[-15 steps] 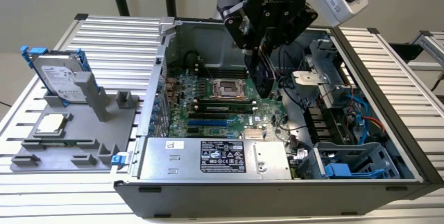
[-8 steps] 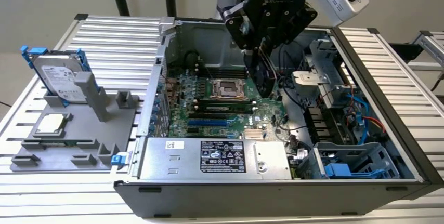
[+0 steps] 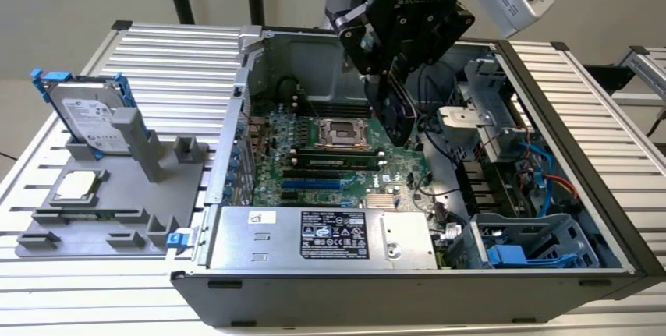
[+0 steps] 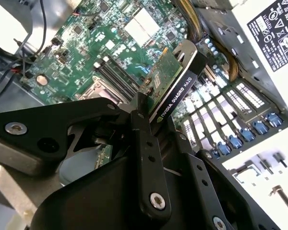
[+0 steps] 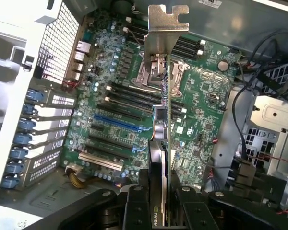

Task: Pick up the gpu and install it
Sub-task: 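Insert the gpu into the slot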

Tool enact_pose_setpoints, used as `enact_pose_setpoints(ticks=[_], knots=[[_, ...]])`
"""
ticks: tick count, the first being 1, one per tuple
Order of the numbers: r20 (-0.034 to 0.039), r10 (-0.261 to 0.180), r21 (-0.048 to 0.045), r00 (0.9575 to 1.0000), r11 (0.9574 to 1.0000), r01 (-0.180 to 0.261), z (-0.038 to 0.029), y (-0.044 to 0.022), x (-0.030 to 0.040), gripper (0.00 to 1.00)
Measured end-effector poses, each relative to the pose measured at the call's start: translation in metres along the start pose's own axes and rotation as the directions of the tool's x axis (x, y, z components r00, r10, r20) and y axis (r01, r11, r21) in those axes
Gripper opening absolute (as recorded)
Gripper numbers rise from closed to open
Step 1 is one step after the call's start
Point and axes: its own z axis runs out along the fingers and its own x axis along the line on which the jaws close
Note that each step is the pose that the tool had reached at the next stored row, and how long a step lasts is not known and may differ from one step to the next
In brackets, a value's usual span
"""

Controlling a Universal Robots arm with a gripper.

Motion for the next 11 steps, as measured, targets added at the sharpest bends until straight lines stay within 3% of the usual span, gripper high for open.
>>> enact_pose_setpoints(ticks=[11], knots=[[-0.0030,-0.060,-0.0012,0.9982,0.9982,0.060,-0.0006,0.0000,0.0000,0.00]])
